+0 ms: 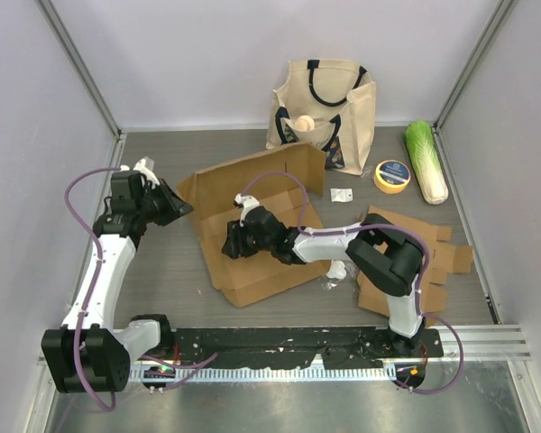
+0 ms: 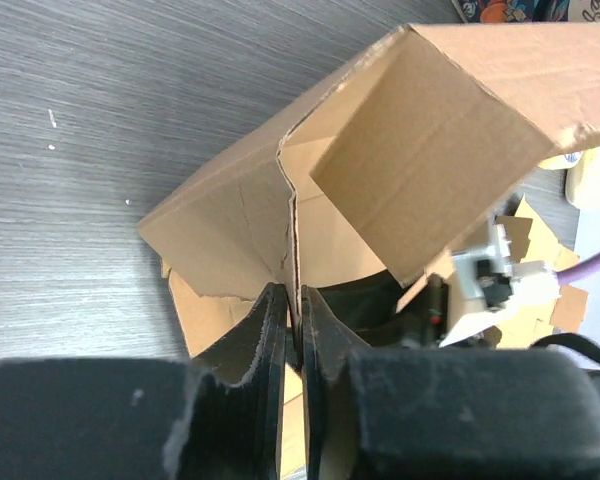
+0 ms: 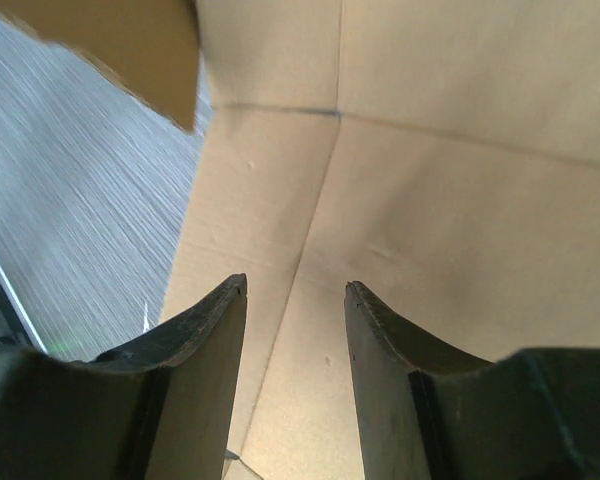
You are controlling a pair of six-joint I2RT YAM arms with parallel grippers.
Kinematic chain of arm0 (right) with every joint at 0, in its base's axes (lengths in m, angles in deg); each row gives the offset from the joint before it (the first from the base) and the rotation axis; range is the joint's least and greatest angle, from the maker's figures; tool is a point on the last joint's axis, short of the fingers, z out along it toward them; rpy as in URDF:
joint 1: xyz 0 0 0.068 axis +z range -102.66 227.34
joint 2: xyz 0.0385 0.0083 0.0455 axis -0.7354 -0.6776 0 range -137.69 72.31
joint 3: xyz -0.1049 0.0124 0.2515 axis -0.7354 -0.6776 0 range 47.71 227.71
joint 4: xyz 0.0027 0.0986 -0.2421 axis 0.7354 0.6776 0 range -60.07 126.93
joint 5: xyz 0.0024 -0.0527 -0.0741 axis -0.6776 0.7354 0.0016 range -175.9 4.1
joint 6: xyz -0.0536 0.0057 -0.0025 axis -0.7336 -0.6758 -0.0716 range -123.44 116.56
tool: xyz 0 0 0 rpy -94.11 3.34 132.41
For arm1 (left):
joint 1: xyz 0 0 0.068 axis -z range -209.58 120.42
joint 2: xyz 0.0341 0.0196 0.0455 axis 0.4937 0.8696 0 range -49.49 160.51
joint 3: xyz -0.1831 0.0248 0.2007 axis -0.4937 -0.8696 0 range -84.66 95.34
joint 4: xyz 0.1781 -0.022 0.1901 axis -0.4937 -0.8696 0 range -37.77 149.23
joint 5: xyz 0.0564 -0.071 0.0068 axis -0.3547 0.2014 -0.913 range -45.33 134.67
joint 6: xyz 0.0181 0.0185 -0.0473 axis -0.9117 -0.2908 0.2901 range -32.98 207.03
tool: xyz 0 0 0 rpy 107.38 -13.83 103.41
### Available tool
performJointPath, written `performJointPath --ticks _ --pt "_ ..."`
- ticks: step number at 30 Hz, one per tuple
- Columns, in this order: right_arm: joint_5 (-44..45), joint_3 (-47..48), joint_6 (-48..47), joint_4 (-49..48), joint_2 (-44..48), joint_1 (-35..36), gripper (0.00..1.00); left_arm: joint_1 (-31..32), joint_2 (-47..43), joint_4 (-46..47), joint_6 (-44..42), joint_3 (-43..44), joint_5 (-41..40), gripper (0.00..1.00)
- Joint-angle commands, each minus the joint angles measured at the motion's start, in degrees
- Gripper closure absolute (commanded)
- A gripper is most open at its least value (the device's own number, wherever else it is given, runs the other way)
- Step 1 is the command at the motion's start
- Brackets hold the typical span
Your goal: Fold the paper box
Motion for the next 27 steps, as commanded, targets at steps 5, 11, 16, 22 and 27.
performJointPath --ticks 5,11,16,22,27 --pt "4.36 -2.27 9.41 -8.75 -4.37 -0.22 0.68 -0.22 0.34 -3.92 -3.76 3.93 -7.2 0.6" --pt "10.68 -3.49 19.51 -12.53 -7.36 -0.22 0.78 -0.22 -2.37 -10.16 -3.77 5.26 -18.47 0.39" --pt "13.23 -5.78 24.36 -15.7 -8.51 0.13 0.79 0.05 -9.94 -1.82 0.27 -3.35 -8.03 0.45" --pt "12.8 -6.4 25.51 -17.72 -9.91 0.04 0.79 2.84 -4.32 2.4 3.88 -6.61 -8.26 0.44" --pt "12.36 -6.31 24.02 -18.16 -9.65 0.04 0.79 4.7 0.94 5.38 4.24 -4.33 -17.38 0.16"
